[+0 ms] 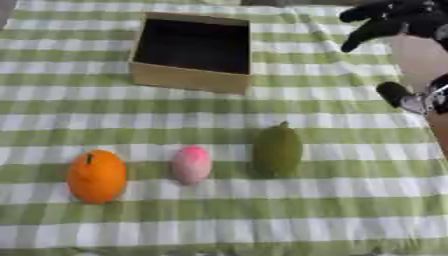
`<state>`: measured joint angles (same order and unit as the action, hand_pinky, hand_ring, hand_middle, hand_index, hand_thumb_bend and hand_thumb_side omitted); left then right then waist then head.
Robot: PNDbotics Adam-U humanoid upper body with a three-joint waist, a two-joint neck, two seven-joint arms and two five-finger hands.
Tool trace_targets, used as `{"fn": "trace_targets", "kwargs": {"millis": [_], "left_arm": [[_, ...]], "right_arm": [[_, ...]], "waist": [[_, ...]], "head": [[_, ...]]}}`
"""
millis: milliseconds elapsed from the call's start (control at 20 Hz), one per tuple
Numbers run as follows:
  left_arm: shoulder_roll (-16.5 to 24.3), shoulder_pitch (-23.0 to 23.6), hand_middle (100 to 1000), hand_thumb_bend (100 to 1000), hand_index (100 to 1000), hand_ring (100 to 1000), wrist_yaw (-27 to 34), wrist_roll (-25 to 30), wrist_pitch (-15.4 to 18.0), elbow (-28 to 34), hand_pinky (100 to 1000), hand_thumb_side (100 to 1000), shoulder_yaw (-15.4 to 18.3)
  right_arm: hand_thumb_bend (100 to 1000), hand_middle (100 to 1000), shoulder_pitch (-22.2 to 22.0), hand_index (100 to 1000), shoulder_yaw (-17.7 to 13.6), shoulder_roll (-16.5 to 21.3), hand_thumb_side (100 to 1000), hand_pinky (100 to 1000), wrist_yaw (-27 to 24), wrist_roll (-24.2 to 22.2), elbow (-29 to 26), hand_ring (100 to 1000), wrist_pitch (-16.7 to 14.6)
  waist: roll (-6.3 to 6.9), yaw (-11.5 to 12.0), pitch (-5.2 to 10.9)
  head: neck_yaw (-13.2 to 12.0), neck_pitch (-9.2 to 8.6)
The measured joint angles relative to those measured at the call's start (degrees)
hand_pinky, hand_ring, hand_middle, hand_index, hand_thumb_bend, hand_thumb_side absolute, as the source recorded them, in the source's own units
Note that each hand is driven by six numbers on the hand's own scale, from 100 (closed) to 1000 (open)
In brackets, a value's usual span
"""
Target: Pick up objects on the table and place them in the box.
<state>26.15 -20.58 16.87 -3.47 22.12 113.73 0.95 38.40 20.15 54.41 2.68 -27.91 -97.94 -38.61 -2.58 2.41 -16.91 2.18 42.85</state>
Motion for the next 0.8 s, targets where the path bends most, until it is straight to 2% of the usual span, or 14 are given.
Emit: {"fn": "trace_targets", "kwargs": {"millis": [400,750,800], "left_arm": [[-0.04,-0.01,740,100,860,778,0.46,0.31,-0.28,0.00,723,600,-0.06],[-0.10,-0.03,741,100,860,778,0.80,0.58,-0.43,0.00,723,601,-0.34],[-0.12,-0.03,741,100,860,778,0.82,0.62,-0.45,0.00,724,601,-0.34]], "right_arm": [[100,776,2.28,988,3.27,-5.33,281,1000,3.03,-5.43,4.13,1000,5.43],[100,790,2.12,1000,4.74,-9.13,309,1000,7.12,-7.67,6.80,1000,7.66],[100,789,1.90,1000,4.94,-9.56,407,1000,7.77,-7.84,7.10,1000,7.84]], "waist": [[0.00,0.13,0.00],[0.00,0.29,0.00],[0.00,0.31,0.00]], "head": [[0.44,0.00],[0.64,0.00],[0.65,0.00]]}}
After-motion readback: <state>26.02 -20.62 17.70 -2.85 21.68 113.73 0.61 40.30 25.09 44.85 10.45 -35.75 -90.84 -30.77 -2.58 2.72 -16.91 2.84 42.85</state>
